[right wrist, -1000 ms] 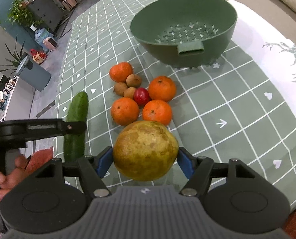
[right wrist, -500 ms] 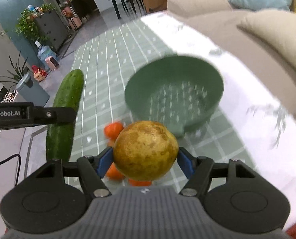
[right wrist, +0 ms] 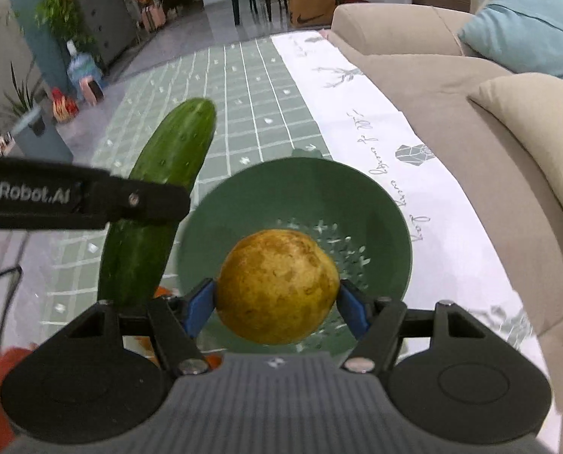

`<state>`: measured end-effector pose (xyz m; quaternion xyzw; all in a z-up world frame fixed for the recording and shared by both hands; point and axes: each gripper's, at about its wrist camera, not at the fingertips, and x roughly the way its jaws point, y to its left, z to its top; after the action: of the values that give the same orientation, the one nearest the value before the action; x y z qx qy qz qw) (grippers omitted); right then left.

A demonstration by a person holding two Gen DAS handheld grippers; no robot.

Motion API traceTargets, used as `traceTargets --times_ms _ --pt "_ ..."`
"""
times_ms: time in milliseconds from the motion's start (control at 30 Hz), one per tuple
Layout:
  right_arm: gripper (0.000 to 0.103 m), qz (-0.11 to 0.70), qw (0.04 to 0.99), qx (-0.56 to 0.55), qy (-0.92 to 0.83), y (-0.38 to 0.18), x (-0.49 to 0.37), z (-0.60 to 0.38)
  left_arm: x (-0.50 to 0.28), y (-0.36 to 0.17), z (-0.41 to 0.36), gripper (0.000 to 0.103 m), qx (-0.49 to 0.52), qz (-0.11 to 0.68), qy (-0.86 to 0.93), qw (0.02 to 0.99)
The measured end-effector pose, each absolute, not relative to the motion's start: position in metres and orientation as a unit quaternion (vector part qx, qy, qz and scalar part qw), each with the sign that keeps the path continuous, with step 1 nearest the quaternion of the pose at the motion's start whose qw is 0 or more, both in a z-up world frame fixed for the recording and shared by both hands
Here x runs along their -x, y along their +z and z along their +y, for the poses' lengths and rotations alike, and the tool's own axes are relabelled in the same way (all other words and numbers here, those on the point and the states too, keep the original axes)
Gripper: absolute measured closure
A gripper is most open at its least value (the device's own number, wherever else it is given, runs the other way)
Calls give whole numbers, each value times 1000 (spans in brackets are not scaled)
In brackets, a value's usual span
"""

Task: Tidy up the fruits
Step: 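Carry the cucumber and yellow-green fruit into the green colander and release both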

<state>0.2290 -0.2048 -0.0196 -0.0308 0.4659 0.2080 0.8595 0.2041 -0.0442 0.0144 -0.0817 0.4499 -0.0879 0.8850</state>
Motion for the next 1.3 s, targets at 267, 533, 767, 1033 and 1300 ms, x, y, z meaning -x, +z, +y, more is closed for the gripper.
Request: traceTargets --times_ms 267,533,767,1033,1300 --pt "37 500 832 83 223 -57 -261 -195 -238 -22 -53 62 66 482 -96 868" --pt "37 520 813 122 232 -83 -275 -186 -253 -48 -58 62 47 509 -114 852" --pt "36 514 808 174 231 -87 -271 -178 -256 -60 -61 61 41 525 -120 842" --pt "26 507 813 178 222 -77 -266 -175 -249 -64 -57 60 36 548 -114 828" --pt "18 480 836 178 200 -43 -247 -177 -226 -35 -42 58 50 519 -112 846"
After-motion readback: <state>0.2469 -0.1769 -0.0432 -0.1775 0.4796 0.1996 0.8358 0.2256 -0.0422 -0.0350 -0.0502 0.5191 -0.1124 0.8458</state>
